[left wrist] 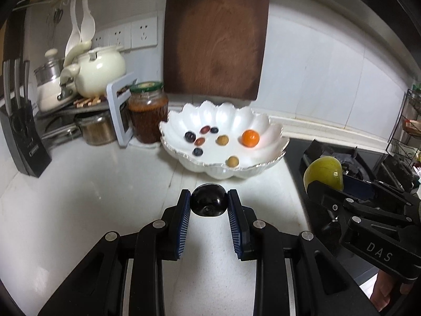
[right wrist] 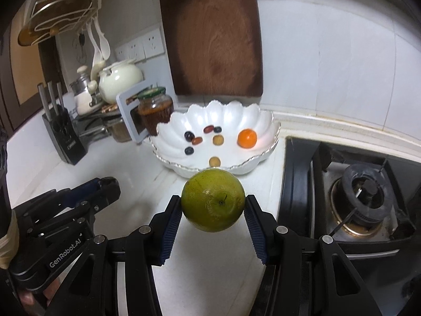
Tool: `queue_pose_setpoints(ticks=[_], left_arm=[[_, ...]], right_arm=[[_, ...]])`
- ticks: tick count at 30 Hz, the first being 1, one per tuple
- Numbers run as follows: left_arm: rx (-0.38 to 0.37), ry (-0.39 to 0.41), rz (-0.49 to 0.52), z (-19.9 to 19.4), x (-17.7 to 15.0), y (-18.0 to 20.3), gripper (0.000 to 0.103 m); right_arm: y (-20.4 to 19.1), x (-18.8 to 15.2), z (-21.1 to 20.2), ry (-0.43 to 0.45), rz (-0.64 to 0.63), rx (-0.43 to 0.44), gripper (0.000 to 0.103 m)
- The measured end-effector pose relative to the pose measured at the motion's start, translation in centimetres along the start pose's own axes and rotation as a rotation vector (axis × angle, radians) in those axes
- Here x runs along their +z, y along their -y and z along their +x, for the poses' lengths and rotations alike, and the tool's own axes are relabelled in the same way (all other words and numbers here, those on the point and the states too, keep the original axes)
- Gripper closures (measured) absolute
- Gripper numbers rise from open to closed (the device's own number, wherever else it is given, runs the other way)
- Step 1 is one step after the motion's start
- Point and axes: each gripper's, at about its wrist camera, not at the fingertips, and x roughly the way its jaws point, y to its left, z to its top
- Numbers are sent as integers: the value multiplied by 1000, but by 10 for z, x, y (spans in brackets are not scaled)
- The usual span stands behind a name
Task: Organize fruits
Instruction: 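Carry the green pear and dark plum up over the white bowl with both tools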
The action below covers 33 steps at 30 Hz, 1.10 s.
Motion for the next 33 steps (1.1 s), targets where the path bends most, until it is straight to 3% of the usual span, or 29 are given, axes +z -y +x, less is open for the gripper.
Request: queue_pose_setpoints(ticks=[18,33], left_arm=[[-49,142,54,-18,42,1,74],[-47,196,77,-5,77,-2,74]], right_arm=[[-6,34,-29,139,11,-61,53],[-9,63,-15,185,7,-115,53]])
